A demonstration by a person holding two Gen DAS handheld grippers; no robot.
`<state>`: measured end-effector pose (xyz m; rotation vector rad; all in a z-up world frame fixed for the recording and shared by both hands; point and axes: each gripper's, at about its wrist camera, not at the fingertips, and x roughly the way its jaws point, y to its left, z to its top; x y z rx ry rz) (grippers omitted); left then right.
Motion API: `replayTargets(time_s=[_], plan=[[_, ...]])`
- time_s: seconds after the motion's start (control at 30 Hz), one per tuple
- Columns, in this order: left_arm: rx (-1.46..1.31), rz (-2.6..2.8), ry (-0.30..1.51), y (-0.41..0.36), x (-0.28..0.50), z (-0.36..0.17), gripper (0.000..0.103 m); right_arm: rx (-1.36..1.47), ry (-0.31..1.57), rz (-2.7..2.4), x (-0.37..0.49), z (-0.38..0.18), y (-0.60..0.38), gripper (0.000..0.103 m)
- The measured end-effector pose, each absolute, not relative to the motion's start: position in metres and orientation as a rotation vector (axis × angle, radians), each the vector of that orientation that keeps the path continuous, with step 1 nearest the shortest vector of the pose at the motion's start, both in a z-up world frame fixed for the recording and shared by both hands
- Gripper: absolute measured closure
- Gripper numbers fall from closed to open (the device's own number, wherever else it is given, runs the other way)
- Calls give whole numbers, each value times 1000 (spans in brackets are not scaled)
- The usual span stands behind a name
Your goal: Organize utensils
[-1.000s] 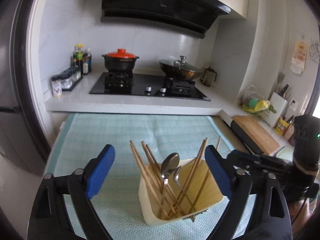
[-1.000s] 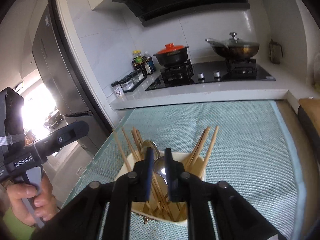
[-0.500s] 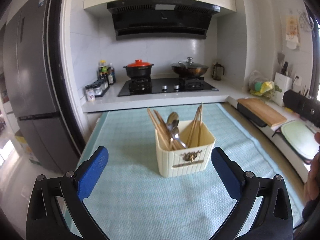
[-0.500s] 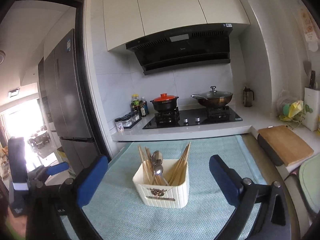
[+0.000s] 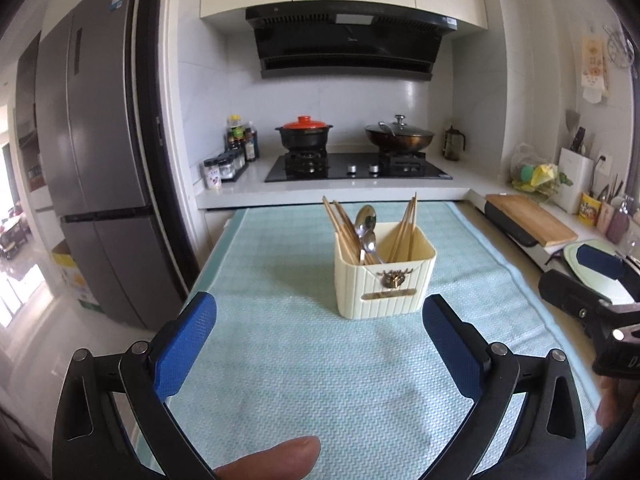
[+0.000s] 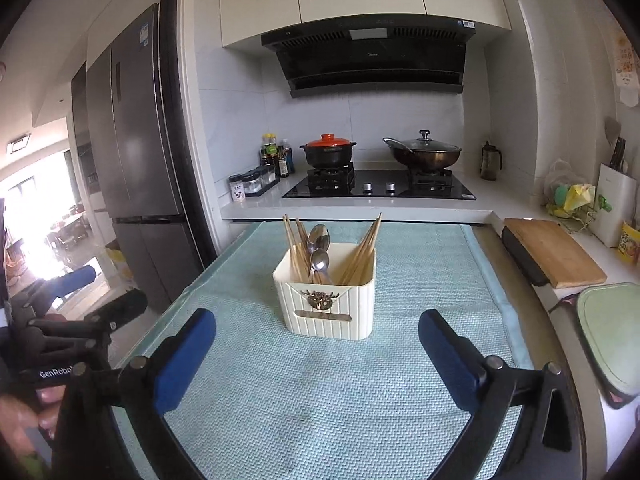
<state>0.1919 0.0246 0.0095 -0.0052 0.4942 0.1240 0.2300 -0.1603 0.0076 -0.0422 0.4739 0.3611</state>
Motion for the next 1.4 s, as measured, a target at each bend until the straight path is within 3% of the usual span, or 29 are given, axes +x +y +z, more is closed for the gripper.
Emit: replayTargets(time_s=[1.4], plan=[[-55,111,514,23,175,17,0,-100,427,352,190,26,-141,0]])
